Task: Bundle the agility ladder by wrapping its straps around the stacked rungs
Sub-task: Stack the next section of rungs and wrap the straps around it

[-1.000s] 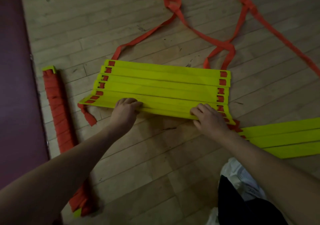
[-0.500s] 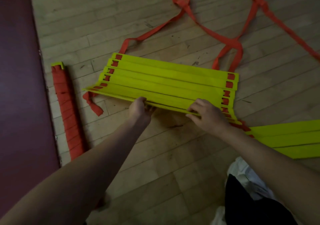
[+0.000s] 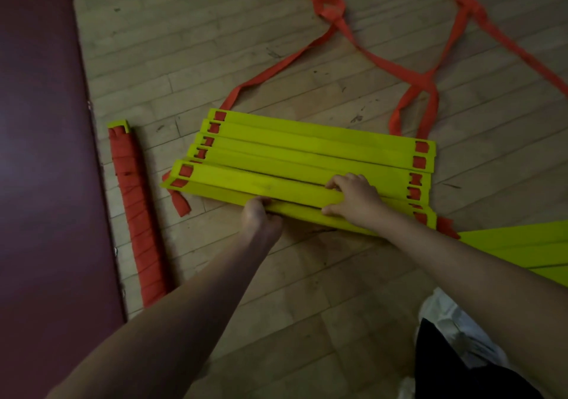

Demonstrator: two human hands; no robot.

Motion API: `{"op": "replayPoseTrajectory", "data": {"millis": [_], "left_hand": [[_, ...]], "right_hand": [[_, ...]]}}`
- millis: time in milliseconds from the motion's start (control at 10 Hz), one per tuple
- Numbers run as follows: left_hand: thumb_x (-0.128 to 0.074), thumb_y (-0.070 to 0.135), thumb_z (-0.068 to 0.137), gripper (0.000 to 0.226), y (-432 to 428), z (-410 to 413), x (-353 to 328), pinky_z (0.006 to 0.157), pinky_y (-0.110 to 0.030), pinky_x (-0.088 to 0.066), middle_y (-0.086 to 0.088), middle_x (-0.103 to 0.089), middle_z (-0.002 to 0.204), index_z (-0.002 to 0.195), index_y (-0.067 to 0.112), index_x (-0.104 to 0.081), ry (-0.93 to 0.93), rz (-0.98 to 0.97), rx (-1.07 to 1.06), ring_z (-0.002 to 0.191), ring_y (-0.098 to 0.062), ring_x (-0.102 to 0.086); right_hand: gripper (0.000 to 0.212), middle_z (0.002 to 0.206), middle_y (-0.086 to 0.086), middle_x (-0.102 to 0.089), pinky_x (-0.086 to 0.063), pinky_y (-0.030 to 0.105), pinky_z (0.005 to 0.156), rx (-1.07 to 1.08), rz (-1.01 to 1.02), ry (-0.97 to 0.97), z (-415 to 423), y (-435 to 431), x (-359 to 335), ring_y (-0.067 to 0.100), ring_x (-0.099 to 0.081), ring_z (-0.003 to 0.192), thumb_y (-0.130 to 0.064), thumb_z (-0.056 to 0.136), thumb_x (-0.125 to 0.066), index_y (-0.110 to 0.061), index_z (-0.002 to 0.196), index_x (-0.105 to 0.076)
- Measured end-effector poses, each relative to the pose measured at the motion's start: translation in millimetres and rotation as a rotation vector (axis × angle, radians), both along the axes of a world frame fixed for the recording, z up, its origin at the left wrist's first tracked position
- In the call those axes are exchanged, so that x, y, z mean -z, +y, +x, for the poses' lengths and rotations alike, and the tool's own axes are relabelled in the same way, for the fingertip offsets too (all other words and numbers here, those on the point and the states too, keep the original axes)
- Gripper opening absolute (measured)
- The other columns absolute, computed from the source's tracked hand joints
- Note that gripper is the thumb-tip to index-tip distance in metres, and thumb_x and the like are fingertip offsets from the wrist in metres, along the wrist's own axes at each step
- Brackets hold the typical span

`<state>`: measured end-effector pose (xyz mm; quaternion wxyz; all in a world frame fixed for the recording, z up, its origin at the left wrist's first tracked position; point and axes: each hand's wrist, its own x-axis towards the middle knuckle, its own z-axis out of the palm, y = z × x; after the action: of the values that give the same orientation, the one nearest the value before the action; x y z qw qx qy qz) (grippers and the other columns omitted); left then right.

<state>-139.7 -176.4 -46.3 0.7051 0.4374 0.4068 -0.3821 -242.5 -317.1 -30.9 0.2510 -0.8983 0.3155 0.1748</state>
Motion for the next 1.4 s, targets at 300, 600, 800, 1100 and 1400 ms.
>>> {"op": "replayPoseTrajectory", "data": {"millis": [300, 600, 800, 1100, 1400], "left_hand": [[-0.051, 0.028, 0.098, 0.024, -8, -1, -30, 0.062, -0.025, -0.051, -0.003, -0.074, 0.072, 0.086, 0.013, -0.066, -0.117, -0.122, 0.152, 0.068, -0.017, -0.067], [-0.04, 0.02, 0.103, 0.046, -4, 1, -21, 0.077, -0.03, -0.049, -0.005, -0.044, 0.119, 0.144, 0.001, -0.034, -0.119, -0.034, 0.205, 0.075, -0.016, -0.053], [-0.038, 0.004, 0.101, 0.033, -1, -1, -11, 0.089, -0.012, -0.04, 0.001, -0.054, 0.112, 0.132, 0.008, -0.046, -0.011, -0.105, 0.068, 0.095, -0.01, -0.052], [-0.046, 0.021, 0.097, 0.018, 6, 1, -3, 0.075, -0.029, -0.046, -0.007, -0.061, 0.079, 0.087, 0.012, -0.058, 0.033, -0.054, 0.099, 0.075, -0.018, -0.056], [-0.051, 0.048, 0.094, 0.057, 1, -5, -12, 0.084, -0.042, -0.049, -0.015, -0.06, 0.132, 0.135, 0.008, -0.054, -0.059, -0.268, 0.164, 0.119, -0.029, -0.058]], "right_hand": [[0.013, 0.081, 0.012, -0.058, -0.048, 0.038, 0.06, -0.244, -0.371, -0.542, -18, 12, 12, 0.034, -0.06, 0.075, -0.005, 0.067, -0.074, -0.008, 0.078, -0.069], [0.036, 0.083, 0.008, -0.06, -0.045, 0.035, 0.071, -0.258, -0.026, -0.493, -35, 29, 18, 0.025, -0.058, 0.083, -0.038, 0.091, -0.05, -0.009, 0.085, -0.071], [0.024, 0.11, 0.015, -0.059, -0.039, 0.034, 0.093, 0.028, 0.059, -0.33, -20, 19, 16, 0.032, -0.051, 0.112, -0.02, 0.091, -0.063, -0.007, 0.111, -0.067], [0.046, 0.122, 0.011, -0.054, -0.043, 0.04, 0.097, 0.211, 0.118, -0.075, -6, 3, 14, 0.029, -0.048, 0.12, -0.027, 0.076, -0.079, -0.017, 0.118, -0.061], [0.019, 0.083, 0.01, -0.06, -0.048, 0.042, 0.072, 0.007, -0.045, -0.457, -24, 20, 19, 0.035, -0.059, 0.088, 0.0, 0.067, -0.075, -0.012, 0.08, -0.068]]}}
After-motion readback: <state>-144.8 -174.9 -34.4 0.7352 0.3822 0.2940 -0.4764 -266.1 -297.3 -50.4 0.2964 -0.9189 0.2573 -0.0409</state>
